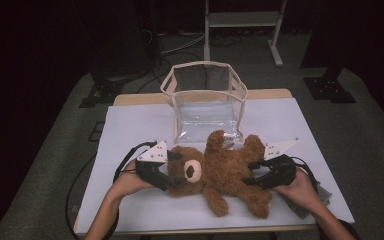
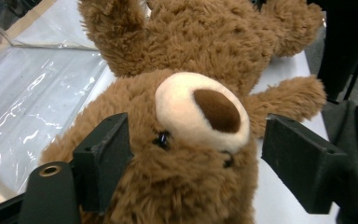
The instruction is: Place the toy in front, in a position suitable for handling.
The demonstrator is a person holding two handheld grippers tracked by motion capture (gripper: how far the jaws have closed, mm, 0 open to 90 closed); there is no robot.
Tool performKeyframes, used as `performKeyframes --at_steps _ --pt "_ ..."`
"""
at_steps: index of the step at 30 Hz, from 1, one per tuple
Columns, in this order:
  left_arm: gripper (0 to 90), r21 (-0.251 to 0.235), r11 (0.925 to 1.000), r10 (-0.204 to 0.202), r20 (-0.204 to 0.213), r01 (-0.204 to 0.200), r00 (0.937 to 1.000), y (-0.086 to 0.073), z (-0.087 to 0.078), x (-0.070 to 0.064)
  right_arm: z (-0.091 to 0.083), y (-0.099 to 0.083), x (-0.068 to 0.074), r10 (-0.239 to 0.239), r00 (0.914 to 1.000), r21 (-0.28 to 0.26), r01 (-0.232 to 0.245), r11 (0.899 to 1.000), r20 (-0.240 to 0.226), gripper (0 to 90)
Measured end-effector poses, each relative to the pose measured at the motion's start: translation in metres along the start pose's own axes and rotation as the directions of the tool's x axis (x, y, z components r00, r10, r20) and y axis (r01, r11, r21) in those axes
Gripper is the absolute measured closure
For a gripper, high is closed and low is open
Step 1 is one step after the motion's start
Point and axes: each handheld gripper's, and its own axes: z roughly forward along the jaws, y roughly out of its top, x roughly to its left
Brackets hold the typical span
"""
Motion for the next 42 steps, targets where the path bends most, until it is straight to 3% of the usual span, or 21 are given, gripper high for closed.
performKeyframes --at_steps 6,13,18,21,25,34,38,42 --pt "19.6 -0.019 0.9997 0.014 -0.026 -0.015 0.9996 0.003 0.018 0.005 0.001 0.000 -0.006 0.019 0.9998 -0.010 -0.019 1.000 -0.006 43.3" --pt "12.9 0.030 0.9981 0.056 -0.056 -0.055 0.9968 0.003 0.036 0.007 0.003 0.001 -0.017 0.045 0.9988 -0.018 -0.045 0.999 -0.020 43.2" --pt "12.9 0.042 0.9987 0.031 -0.069 -0.028 0.9972 0.001 0.041 0.009 0.005 0.000 -0.021 0.063 0.9976 -0.031 -0.064 0.997 -0.029 43.3" --pt "30.0 0.053 0.9984 0.026 -0.076 -0.022 0.9968 0.001 0.040 0.010 0.006 0.000 -0.021 0.067 0.9972 -0.033 -0.068 0.997 -0.033 43.3" --pt "37.9 0.069 0.9973 0.031 -0.085 -0.025 0.9959 0.004 0.037 0.008 0.006 0.000 -0.022 0.073 0.9966 -0.036 -0.075 0.997 -0.038 43.3" --pt "40.8 0.051 0.9984 -0.023 -0.003 0.023 0.9997 0.009 0.022 0.010 0.002 0.007 -0.016 0.074 0.9957 -0.040 -0.076 0.996 -0.055 43.4" --pt "40.5 0.076 0.9963 -0.040 0.002 0.039 0.9992 0.005 0.016 0.011 0.007 0.011 -0.012 0.058 0.9955 -0.034 -0.061 0.998 -0.075 43.1" --pt "38.9 0.079 0.9960 -0.041 -0.017 0.042 0.9990 0.001 0.017 0.010 0.002 0.013 -0.009 0.030 0.9985 -0.039 -0.031 0.999 -0.047 42.0"
